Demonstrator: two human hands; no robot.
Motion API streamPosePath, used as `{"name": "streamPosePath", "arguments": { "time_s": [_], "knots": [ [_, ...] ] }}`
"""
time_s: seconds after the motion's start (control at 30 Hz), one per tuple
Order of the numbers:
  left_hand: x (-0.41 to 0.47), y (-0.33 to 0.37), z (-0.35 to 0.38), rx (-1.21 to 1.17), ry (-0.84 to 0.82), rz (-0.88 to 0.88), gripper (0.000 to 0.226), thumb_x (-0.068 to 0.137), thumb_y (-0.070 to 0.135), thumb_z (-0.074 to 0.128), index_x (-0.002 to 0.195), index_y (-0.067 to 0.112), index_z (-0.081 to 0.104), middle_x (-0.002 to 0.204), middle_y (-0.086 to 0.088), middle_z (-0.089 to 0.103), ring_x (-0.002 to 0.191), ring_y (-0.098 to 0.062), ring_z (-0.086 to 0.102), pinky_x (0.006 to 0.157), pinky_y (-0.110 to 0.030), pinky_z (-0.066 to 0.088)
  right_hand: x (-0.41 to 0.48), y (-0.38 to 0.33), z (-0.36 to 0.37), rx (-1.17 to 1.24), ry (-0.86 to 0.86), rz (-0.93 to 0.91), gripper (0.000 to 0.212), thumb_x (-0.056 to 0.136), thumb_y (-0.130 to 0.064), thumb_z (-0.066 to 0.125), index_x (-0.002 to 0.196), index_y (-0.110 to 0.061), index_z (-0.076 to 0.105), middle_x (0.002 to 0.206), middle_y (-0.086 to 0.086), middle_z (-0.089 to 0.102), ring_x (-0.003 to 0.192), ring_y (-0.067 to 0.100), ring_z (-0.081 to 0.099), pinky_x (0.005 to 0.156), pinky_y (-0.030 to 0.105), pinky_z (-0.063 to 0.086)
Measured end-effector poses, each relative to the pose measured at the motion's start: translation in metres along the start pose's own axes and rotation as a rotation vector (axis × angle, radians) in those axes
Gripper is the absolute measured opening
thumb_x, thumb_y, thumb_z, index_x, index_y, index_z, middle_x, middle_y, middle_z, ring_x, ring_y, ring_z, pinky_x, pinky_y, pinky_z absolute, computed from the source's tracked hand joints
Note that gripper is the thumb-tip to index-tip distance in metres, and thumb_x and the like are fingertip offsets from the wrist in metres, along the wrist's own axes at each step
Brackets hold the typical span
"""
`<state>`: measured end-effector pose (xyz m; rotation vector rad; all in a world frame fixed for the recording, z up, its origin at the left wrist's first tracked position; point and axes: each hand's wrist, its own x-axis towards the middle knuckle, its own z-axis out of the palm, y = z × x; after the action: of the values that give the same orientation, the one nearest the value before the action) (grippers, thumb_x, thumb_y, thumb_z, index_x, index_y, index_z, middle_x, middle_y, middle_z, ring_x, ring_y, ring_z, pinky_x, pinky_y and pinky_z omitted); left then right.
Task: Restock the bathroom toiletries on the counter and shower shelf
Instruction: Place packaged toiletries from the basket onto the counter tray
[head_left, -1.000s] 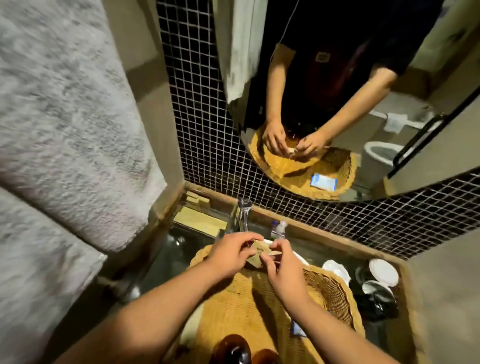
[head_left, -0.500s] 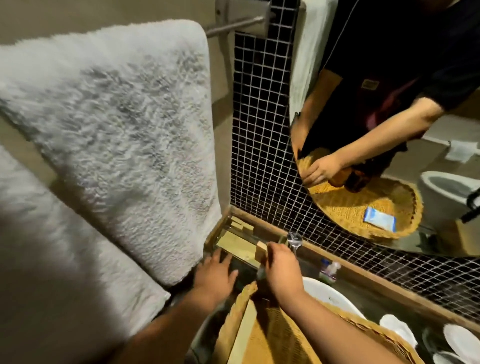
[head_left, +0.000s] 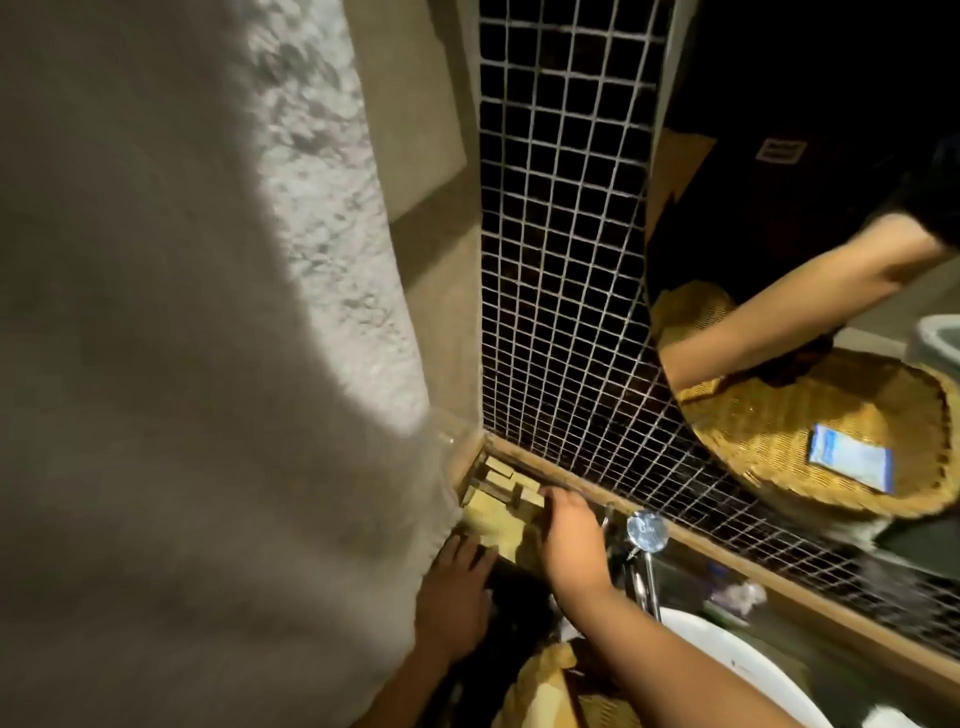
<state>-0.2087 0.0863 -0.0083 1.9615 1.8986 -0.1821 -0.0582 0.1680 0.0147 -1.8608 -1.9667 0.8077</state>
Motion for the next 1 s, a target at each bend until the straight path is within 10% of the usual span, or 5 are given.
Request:
{"name": "streamPosePath", "arguments": {
  "time_s": [0.43, 0.7, 1.0],
  "knots": [
    [0.031, -0.019, 0.034, -0.003, -0.022, 0.032, 0.065, 0.093, 0.057, 0.026, 0.153, 0.033, 0.023, 0.163, 0.004, 0.016, 0.149, -0.021, 0.012, 0.118, -0.047, 0.018, 0.039, 0.019, 0.037, 0.03, -0.04, 0.102, 0.067, 0.082, 0.013, 0.055, 0.139, -0.021, 0.053, 0.138, 0.006, 0.042, 0.114, 0.03, 0.054, 0.101, 0.036, 0.046],
    [0.043, -0.024, 0.031, 0.034, 0.013, 0.006, 0.059, 0.095, 0.049, 0.034, 0.151, 0.036, 0.025, 0.159, 0.002, 0.026, 0.144, -0.023, 0.025, 0.114, -0.044, 0.027, 0.038, 0.02, 0.047, 0.085, -0.065, 0.117, 0.039, 0.096, -0.004, 0.045, 0.13, -0.018, 0.059, 0.128, 0.009, 0.054, 0.108, 0.028, 0.057, 0.082, 0.027, 0.043],
    [0.059, -0.012, 0.015, 0.097, 0.106, 0.042, 0.058, 0.094, 0.053, 0.029, 0.147, 0.032, 0.039, 0.147, 0.002, 0.043, 0.131, -0.021, 0.04, 0.109, -0.041, 0.029, 0.017, 0.013, 0.03, 0.095, -0.104, 0.113, 0.063, 0.087, 0.0, 0.057, 0.146, -0.02, 0.047, 0.138, 0.005, 0.06, 0.128, 0.019, 0.055, 0.104, 0.022, 0.039]
  ]
}}
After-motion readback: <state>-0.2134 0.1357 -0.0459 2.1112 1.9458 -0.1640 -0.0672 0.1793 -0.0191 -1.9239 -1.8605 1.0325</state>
